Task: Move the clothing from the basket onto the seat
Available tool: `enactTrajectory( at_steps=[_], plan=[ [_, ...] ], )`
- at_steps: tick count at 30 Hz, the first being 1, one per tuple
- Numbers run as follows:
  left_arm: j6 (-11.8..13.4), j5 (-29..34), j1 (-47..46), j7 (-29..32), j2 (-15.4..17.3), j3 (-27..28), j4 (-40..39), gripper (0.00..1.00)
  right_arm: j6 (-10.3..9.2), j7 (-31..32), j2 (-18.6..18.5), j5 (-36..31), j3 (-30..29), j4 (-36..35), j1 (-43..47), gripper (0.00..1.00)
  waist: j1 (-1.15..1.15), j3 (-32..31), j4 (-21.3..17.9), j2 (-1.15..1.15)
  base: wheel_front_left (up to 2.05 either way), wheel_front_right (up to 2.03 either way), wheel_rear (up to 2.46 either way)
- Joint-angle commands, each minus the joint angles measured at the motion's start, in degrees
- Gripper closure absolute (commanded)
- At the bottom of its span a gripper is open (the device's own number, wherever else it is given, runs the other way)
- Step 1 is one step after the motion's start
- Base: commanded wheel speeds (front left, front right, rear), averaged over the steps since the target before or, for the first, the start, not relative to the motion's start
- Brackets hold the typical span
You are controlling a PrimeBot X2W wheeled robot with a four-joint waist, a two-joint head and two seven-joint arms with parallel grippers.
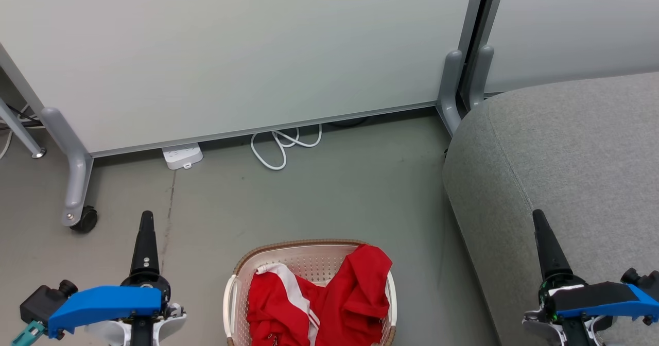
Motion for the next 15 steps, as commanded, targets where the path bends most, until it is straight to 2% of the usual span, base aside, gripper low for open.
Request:
enactTrajectory(
  at_steps=[1,15],
  plan=[
    [0.1,3.1,-1.8,-0.6,0.5,-0.6,-1.4,0.0,0.06,-0.7,-0.3,-2.4,0.4,-1.3,-2.1,0.0,0.0,0.1,0.0,0.0,0.0,0.0,0.0],
    [1.4,17.4,-2.1,-3.3,0.5,-3.3,-3.2,0.0,0.08,-3.3,-0.4,-14.7,2.4,-1.9,-2.7,0.0,0.0,0.4,0.1,0.0,0.0,0.0,0.0]
  ],
)
